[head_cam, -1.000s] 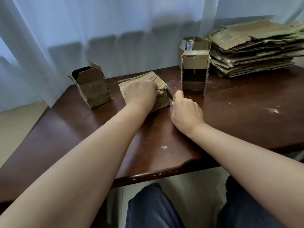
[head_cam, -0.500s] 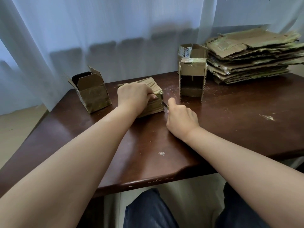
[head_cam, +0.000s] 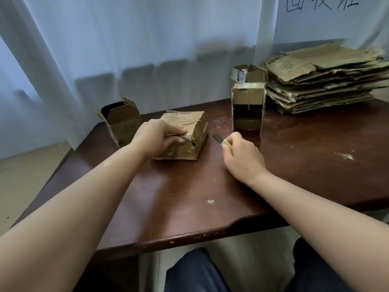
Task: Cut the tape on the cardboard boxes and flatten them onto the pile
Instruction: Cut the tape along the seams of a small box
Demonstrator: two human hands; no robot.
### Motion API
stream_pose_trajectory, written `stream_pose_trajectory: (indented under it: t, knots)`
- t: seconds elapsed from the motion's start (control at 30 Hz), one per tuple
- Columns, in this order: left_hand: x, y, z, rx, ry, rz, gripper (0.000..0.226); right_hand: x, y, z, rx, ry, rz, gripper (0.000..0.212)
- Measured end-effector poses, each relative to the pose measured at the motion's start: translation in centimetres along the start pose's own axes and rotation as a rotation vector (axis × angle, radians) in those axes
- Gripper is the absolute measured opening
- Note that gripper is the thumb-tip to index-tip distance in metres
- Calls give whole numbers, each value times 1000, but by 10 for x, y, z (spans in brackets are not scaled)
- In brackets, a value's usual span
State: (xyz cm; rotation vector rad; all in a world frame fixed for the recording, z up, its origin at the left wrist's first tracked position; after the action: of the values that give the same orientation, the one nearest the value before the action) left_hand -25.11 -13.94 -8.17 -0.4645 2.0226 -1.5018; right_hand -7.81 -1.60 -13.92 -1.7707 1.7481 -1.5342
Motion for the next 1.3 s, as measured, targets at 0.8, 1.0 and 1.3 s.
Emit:
stream_pose_trajectory:
  t: [0.8,1.0,1.3]
  knots:
    - [-9,9,26,-13,143,170,48,12,-2,-27,-136,-248,113,37]
    - [-5,25,21,-141,128,30,67,9,3,-35,-155,-231,107,29]
    - [-12,9,16,-152,183,-91,43,9,3,-32,-124,-282,163,51]
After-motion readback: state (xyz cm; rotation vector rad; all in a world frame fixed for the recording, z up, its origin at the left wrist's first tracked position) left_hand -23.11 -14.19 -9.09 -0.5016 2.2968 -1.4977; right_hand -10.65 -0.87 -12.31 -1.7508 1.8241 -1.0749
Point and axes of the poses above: each hand's wrist, its own z-axis away from the middle knuckle, its own y-axis out of the palm, x = y × z, the point moved 4 cm from there along -z, towards the middle knuckle, and after that the axes turned 11 degrees about -y, right-handed, at the moved point
